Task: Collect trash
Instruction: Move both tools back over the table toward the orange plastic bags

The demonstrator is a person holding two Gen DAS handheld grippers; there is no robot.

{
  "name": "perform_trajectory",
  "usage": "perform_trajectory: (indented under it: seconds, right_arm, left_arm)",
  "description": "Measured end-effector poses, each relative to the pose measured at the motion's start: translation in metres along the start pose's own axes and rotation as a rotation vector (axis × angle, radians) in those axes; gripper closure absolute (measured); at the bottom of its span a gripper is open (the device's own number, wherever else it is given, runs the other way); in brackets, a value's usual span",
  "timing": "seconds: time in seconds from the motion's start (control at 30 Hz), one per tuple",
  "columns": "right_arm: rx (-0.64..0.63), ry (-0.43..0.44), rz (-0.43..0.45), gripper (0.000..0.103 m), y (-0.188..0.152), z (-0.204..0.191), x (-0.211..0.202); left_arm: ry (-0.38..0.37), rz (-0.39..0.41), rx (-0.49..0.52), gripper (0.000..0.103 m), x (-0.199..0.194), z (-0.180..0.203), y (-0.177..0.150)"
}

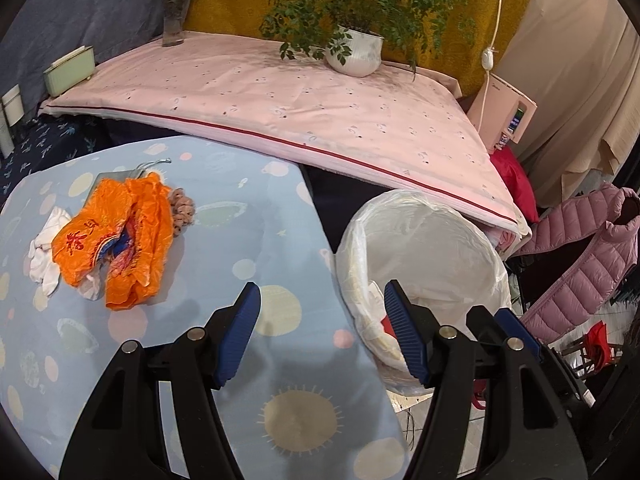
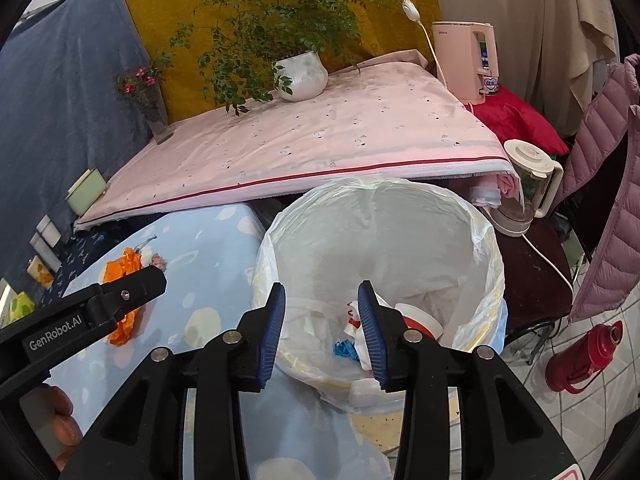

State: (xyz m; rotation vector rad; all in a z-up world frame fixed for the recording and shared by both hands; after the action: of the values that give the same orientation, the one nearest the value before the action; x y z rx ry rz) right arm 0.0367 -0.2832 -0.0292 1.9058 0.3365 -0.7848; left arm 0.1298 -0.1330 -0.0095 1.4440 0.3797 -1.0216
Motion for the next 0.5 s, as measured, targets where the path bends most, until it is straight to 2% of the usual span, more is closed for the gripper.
perform_trajectory:
  seconds: [0.5]
  right_arm:
    - [-0.081, 0.037, -0.019, 0.064, -0.005, -0.049, 0.002]
  left_arm:
    - [0.064, 0.011, -0.073, 0.042, -0.01, -0.059, -0.009]
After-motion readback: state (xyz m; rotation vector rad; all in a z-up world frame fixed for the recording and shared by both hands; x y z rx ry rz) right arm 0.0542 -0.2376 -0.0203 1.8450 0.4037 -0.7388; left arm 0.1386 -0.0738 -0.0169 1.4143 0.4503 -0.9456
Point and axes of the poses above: each gripper's, at about its wrist camera, not at the fingertips, and x roughly the way its jaws point, z to its right, y to its top, the point moved 2 cm from there along x, roughly the way its jaws point, and after that the axes turned 4 degrees about y, right-handed, at the moved point
